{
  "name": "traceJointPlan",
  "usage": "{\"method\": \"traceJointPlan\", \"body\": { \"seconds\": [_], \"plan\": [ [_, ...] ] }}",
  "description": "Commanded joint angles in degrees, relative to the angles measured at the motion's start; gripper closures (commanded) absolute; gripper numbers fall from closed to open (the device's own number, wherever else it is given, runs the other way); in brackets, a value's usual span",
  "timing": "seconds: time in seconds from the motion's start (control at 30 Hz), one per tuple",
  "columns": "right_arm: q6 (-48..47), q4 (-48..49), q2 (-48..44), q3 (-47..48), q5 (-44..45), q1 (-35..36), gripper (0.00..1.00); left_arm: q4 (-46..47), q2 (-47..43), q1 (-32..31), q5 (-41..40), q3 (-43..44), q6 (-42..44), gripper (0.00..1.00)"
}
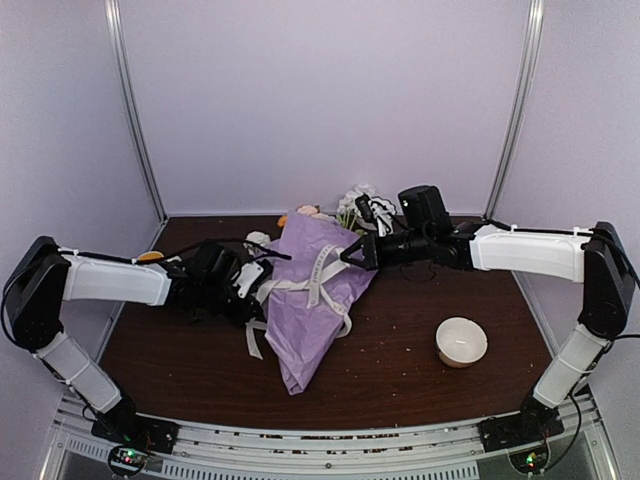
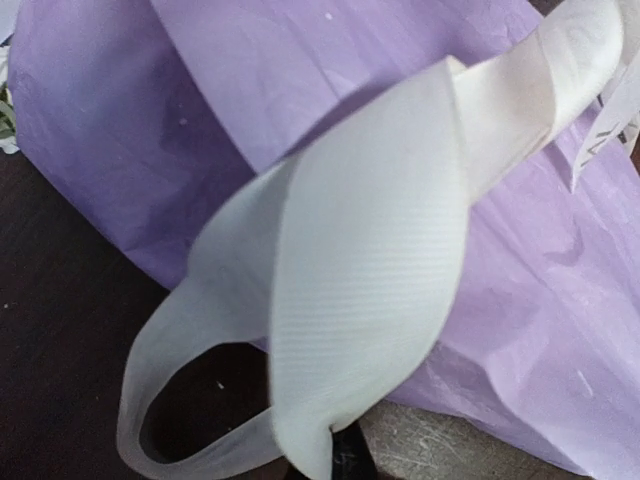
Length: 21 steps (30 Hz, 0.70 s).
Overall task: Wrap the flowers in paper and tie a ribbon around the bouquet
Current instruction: Tie the ribbon around the folded bouquet.
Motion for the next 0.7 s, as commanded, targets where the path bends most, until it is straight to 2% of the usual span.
{"method": "traceJointPlan", "body": {
  "seconds": [0.0,0.13,0.37,0.5,0.67],
  "plan": [
    [-2.85,-4.88,-1.02,4.74,2.45,0.3,1.0,-2.47,-7.43,0.51,-2.44,0.46,-1.37,1.0],
    [-5.3,-8.55,-1.98,9.56,2.27,1.81,1.0,-7.25,-12.82,0.63,-5.08,2.55,-0.07,1.0],
    [-6.3,-7.53,-9.25,12.08,2.17,1.33,1.0,-10.07,-12.28,6.03,-7.76,1.76,-1.79,1.0],
    [-0.51,-2.07,-11.63,5.58,-2.73,-4.37,1.0,-10.85,-10.82,11.35,-8.84,-0.16,-6.86,1.0],
    [-3.75,-5.7,-15.08,-0.37,3.92,-10.5,1.0,-8.36,-13.18,12.74,-8.81,-2.73,-7.48,1.0]
  ]
}}
